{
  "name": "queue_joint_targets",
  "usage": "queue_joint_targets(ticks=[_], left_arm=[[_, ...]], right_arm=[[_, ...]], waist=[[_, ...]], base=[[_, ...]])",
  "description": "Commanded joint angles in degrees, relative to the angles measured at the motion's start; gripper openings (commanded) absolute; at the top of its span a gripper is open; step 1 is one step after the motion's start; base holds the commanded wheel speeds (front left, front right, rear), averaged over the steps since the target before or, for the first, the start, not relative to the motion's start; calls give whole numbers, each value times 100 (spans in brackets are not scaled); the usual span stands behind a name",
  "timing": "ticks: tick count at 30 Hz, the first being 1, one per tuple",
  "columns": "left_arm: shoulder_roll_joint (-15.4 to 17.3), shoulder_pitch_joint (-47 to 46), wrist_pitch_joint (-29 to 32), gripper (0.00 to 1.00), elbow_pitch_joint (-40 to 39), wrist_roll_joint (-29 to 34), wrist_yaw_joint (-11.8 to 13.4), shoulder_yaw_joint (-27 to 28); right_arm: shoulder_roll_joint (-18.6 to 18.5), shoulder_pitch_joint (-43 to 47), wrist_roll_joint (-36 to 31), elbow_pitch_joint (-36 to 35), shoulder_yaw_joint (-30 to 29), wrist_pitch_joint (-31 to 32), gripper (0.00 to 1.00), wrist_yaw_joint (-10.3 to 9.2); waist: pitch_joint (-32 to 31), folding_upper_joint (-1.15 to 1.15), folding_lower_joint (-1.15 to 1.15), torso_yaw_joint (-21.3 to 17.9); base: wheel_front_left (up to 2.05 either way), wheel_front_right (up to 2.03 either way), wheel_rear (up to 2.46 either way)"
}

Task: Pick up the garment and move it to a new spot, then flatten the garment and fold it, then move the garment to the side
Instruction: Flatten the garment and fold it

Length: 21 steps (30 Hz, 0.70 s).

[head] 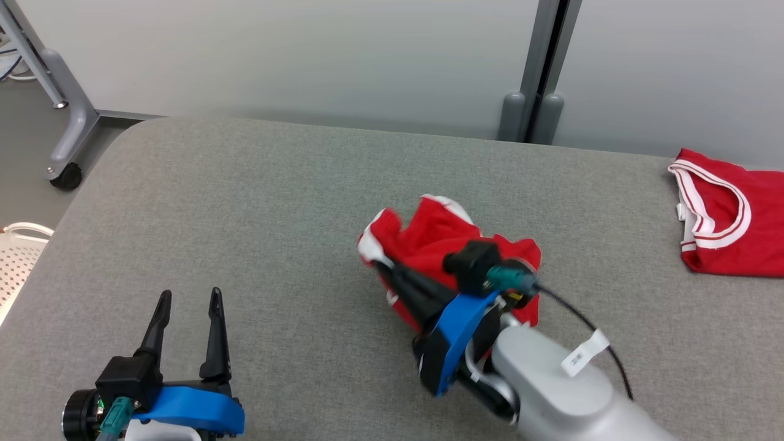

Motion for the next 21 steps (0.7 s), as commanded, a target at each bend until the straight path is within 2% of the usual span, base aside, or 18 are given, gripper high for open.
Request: queue_joint_targets(ticks=[1, 8, 9, 10, 13, 16, 18, 21], left_arm=[[-11, 40, -25, 100, -24, -4, -17, 8], [-76, 58, -25, 100, 18, 7, -59, 38], [-85, 54, -25, 100, 23, 10, -64, 44], [-86, 45, -25, 100, 34, 11, -63, 58], [-97, 29, -25, 100, 49, -7, -63, 119], [-112, 78, -25, 100, 26, 26, -48, 146], [-121, 123, -25, 100, 2, 41, -30, 173], [-106, 168, -25, 100, -32, 28, -37, 271]], right_arm=[[52, 187, 19, -105, 309, 20, 0, 1], [131, 644, 424, -423, 1767, 98, 0, 1], [127, 652, 453, -436, 1898, 43, 41, 1], [127, 673, 487, -450, 1998, -9, 100, 1], [125, 667, 566, -408, 2058, -164, 100, 1], [125, 535, 454, -295, 1798, -295, 100, 1], [108, 498, 356, -222, 1444, -337, 100, 1], [-187, 501, 122, -311, 638, -354, 100, 1]], waist=[[-5, 0, 0, 42], [8, 0, 0, 163], [15, 0, 0, 169], [22, 0, 0, 167], [31, 0, 0, 94], [0, 0, 0, -19], [-25, 0, 0, -95], [-41, 0, 0, -222]], base=[[0, 0, 0], [0, 0, 0], [0, 0, 0], [0, 0, 0], [0, 0, 0], [0, 0, 0], [0, 0, 0], [0, 0, 0]])
